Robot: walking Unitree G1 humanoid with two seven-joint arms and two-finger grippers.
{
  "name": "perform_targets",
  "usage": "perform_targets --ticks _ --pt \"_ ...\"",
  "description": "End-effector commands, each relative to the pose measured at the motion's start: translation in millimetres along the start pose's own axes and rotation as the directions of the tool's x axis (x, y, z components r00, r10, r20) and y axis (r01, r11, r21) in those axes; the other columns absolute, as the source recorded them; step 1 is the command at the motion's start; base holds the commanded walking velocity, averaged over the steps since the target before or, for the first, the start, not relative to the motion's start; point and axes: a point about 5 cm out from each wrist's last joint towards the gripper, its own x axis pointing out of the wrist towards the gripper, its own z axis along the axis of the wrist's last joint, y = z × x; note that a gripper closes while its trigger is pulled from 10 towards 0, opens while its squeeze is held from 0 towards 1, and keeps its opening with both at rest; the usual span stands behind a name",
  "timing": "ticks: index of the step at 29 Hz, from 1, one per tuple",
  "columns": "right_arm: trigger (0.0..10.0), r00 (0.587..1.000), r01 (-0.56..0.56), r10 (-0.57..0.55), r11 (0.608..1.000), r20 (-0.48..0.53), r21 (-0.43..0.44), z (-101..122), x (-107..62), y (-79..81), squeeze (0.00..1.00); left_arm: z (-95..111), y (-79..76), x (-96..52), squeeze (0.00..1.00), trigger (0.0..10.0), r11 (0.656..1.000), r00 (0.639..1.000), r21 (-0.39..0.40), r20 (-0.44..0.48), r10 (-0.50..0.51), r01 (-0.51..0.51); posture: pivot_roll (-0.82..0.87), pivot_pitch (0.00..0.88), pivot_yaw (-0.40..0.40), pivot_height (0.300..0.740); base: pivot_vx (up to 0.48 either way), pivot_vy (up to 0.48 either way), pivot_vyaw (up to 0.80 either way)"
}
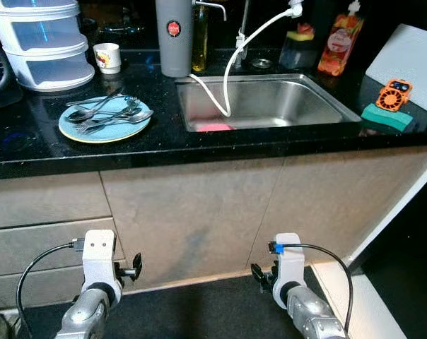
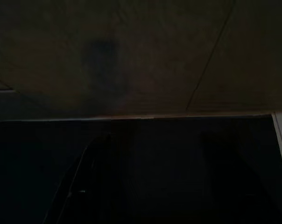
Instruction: Kitchen organization
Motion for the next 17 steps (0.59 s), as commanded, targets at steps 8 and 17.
perform_targets --ticks 8,17 --pt "10.0 1.000 -0.008 0.008 1.000 -0.004 0.003 -1 0.3 3.5 0.00 -5 5.8 -4.1 0.00 10.0 1.000 1.000 0.002 -0.023 0.013 -0.013 -0.01 0.100 -0.023 0.740 0.361 0.000 0.00" --pt "10.0 0.974 -0.227 0.227 0.974 -0.018 -0.022 -9 -16.6 10.6 0.00 12 -5.6 -38.5 0.00 10.0 0.986 0.982 0.136 0.145 -0.118 0.099 -0.01 0.085 -0.015 0.740 0.183 0.000 0.00"
